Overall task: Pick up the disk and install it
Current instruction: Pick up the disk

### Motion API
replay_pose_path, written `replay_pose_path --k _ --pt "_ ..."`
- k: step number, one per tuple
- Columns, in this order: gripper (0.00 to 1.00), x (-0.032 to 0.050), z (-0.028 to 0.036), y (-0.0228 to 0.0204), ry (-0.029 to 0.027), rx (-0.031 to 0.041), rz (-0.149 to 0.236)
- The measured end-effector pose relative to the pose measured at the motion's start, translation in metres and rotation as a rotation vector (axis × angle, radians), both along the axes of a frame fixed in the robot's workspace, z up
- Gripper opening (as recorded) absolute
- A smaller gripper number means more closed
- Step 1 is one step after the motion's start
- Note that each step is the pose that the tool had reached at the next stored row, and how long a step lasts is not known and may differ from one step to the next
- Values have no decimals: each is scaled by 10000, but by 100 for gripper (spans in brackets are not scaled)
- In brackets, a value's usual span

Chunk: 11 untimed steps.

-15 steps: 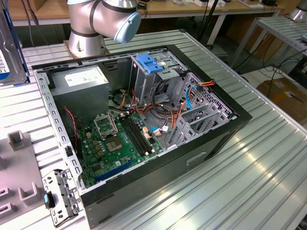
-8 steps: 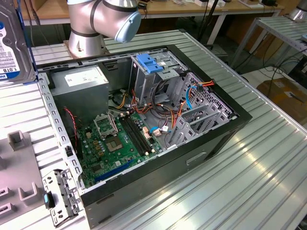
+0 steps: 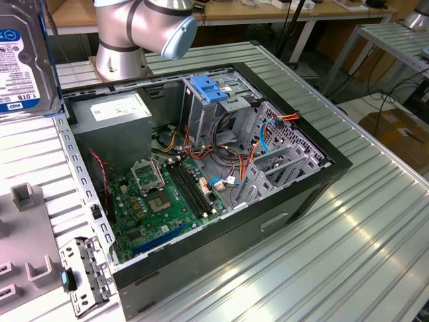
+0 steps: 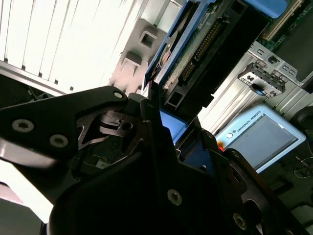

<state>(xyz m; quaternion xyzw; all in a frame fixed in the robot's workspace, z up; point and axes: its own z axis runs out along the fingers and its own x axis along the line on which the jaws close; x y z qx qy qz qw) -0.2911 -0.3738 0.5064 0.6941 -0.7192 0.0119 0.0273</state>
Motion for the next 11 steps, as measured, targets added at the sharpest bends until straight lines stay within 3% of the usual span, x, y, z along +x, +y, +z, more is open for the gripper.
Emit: replay_pose_path --k 11 --pt "37 273 0 -44 18 3 -1"
